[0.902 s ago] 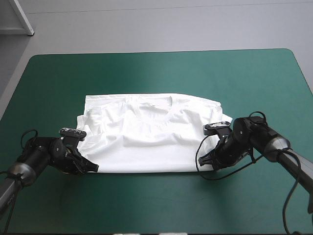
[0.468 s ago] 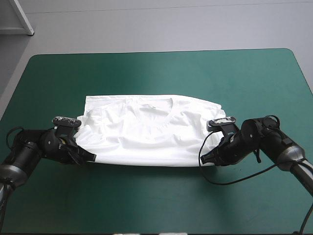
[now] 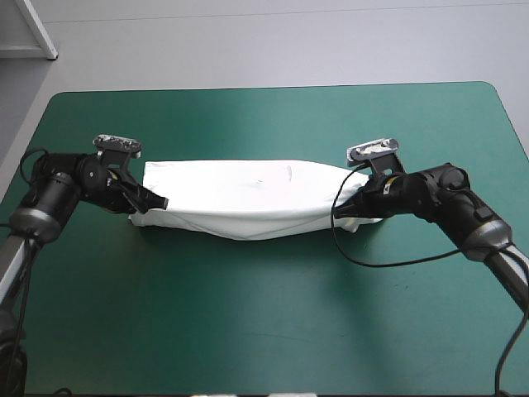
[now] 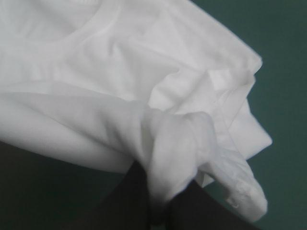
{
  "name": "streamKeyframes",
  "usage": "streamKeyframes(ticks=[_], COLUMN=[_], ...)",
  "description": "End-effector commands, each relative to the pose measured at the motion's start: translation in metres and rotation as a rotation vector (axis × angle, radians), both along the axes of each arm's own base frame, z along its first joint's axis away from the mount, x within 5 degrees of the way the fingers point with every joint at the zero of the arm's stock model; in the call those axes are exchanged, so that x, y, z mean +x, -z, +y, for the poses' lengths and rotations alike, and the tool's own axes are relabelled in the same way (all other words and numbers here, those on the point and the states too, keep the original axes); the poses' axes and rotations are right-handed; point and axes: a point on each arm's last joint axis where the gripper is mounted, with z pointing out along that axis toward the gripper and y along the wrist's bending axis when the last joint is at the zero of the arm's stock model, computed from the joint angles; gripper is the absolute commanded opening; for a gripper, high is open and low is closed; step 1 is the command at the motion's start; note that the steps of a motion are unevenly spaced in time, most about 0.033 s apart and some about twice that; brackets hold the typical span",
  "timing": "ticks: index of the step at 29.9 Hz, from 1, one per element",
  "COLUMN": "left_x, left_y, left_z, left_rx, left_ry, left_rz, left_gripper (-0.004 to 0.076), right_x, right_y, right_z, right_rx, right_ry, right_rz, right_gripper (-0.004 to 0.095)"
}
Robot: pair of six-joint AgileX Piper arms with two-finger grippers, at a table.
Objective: Fold the cloth
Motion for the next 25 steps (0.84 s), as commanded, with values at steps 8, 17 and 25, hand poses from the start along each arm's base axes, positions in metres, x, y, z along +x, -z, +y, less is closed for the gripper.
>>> streamKeyframes(ticks=[8,17,25], left_x=[0.067,0.099,0.116], left_y=[-0.027,-0.002,0.011], left_z=[-0.006,0.0,0.001], left_rx=[-0.01,0.096,0.127], left_ry=[0.003,-0.018,-0.017], left_rz=[-0.125,-0.132,-0.194], left_gripper=[0.0021,0.0021,0.0021], right_x=[0.074,0.114,0.131], right_y=[-0.031,-0.016,0.009], right_z=[0.011,0.023,0.031], right_rx=[-0.034,-0.062,-0.051], right_ry=[0.063,0.061,0.06], right_rz=[-0.195,-0.205,-0.173], right_gripper=[-0.0017,-0.0018,0.0009])
